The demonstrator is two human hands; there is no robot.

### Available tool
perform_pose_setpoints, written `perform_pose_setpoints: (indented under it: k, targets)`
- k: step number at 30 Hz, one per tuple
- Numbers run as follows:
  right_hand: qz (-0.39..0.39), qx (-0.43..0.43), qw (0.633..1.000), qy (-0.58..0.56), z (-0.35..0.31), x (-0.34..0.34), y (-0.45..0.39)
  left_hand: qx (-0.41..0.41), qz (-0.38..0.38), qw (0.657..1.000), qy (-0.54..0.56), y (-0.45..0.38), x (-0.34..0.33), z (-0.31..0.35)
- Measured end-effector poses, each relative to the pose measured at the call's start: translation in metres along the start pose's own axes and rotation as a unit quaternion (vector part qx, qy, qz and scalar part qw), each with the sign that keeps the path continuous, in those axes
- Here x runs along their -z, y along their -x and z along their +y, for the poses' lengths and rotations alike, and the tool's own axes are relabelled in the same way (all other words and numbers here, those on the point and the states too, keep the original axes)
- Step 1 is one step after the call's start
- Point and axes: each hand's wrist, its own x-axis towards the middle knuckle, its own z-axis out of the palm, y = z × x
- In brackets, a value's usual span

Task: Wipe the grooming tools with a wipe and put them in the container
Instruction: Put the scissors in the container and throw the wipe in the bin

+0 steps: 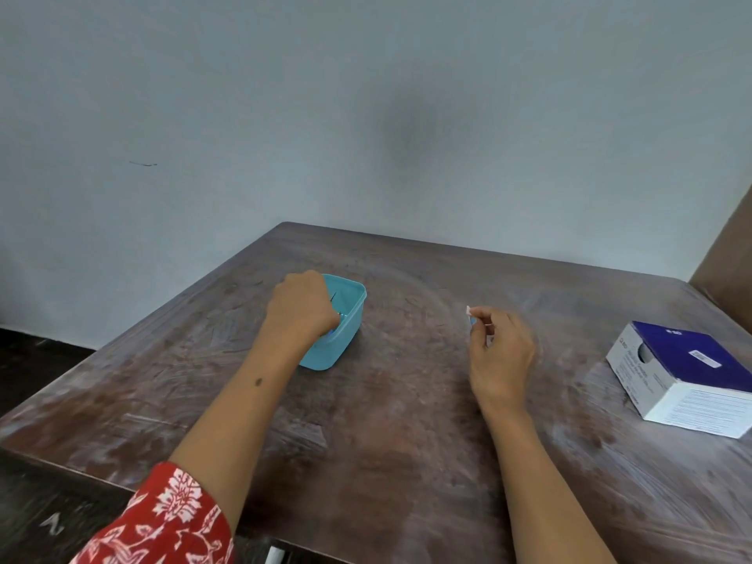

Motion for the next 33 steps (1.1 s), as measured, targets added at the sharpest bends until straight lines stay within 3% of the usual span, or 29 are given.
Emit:
perform_pose_setpoints:
  k: [5, 10, 12, 15, 20, 24, 29, 33]
  targets:
    - [-0.008, -0.003, 1.000, -0.009, 0.001, -0.001, 0.000, 0.000, -0.005, 1.000, -0.030, 0.000, 0.002, 0.003]
    - [-0.012, -0.032, 0.999, -0.029, -0.005, 0.003, -0.001, -0.009, 0.074, 0.997, -0.034, 0.013, 0.017, 0.010]
    - [-0.006, -0.059, 0.997, -0.058, -0.012, 0.008, -0.001, -0.035, 0.116, 0.993, -0.004, 0.021, 0.020, 0.016]
    - [-0.006, -0.130, 0.981, -0.145, -0.026, 0.023, 0.000, -0.107, 0.149, 0.975, 0.124, 0.040, 0.019, 0.034]
    - [-0.002, -0.186, 0.942, -0.281, -0.043, 0.076, 0.013, -0.185, 0.060, 0.932, 0.305, 0.095, -0.002, 0.088]
    - [-0.007, -0.189, 0.924, -0.333, -0.046, 0.146, 0.032, -0.218, -0.021, 0.866, 0.450, 0.146, -0.039, 0.126]
    - [0.026, -0.196, 0.931, -0.306, -0.023, 0.226, 0.073, -0.193, -0.103, 0.787, 0.578, 0.218, -0.080, 0.166]
    - [0.073, -0.231, 0.935, -0.258, 0.011, 0.280, 0.117, -0.188, -0.170, 0.776, 0.578, 0.276, -0.117, 0.193]
